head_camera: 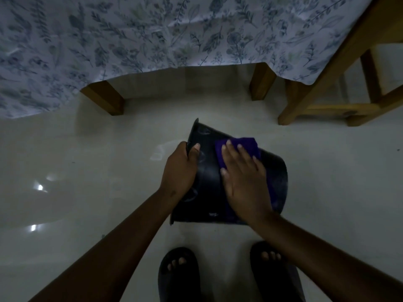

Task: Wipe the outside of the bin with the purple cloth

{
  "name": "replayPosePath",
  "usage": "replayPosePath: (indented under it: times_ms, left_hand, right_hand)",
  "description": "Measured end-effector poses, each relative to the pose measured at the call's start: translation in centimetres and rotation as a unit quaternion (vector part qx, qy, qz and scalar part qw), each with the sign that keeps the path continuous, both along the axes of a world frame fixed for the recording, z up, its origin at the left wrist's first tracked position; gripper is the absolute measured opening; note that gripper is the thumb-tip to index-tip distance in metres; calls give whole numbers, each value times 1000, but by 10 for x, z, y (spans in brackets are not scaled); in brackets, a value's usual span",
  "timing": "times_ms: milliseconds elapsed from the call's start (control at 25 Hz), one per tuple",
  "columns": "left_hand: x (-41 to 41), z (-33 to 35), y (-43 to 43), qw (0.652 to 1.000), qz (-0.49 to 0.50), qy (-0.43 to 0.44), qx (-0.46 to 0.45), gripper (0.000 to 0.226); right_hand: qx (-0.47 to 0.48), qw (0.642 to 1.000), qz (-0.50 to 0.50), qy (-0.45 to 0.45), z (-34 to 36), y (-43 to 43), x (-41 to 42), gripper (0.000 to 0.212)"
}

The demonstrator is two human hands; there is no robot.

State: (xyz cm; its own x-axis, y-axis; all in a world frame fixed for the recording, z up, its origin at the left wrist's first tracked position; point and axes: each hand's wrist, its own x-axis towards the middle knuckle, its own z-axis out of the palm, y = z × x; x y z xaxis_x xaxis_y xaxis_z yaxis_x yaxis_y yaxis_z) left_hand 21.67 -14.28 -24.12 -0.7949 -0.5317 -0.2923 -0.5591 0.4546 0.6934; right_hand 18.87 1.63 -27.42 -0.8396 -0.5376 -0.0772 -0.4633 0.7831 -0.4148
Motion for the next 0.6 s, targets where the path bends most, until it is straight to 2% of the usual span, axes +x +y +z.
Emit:
replayPosePath:
  times_ms: [120,200,280,320,400,480,600]
  left_hand:
    - [0,4,-3,1000,1,-1,-2,23]
    - [0,3,-2,1000,4,-3,-1,23]
    - [-1,1,1,1000,2,-10,-5,25]
    - [-2,2,1,1000,-1,-13,-5,26]
    - [-4,5,-2,1000,-7,-9,0,29]
    - [-3,5,-5,1000,-11,-1,8,26]
    - [1,0,-5,1000,-17,-13,-2,24]
  right_hand:
    - [19,999,-31,22,-6,19,8,55]
    - [38,997,31,51,-7,21,48,57]
    - [35,993,95,64,-8,10,40,56]
    - [36,993,95,57,-4,-1,20,54]
    - [22,1000,16,10,4,-6,-16,53]
    - [20,999,-38,5,-1,8,-7,54]
    - [50,997,39,48,-4,11,52,61]
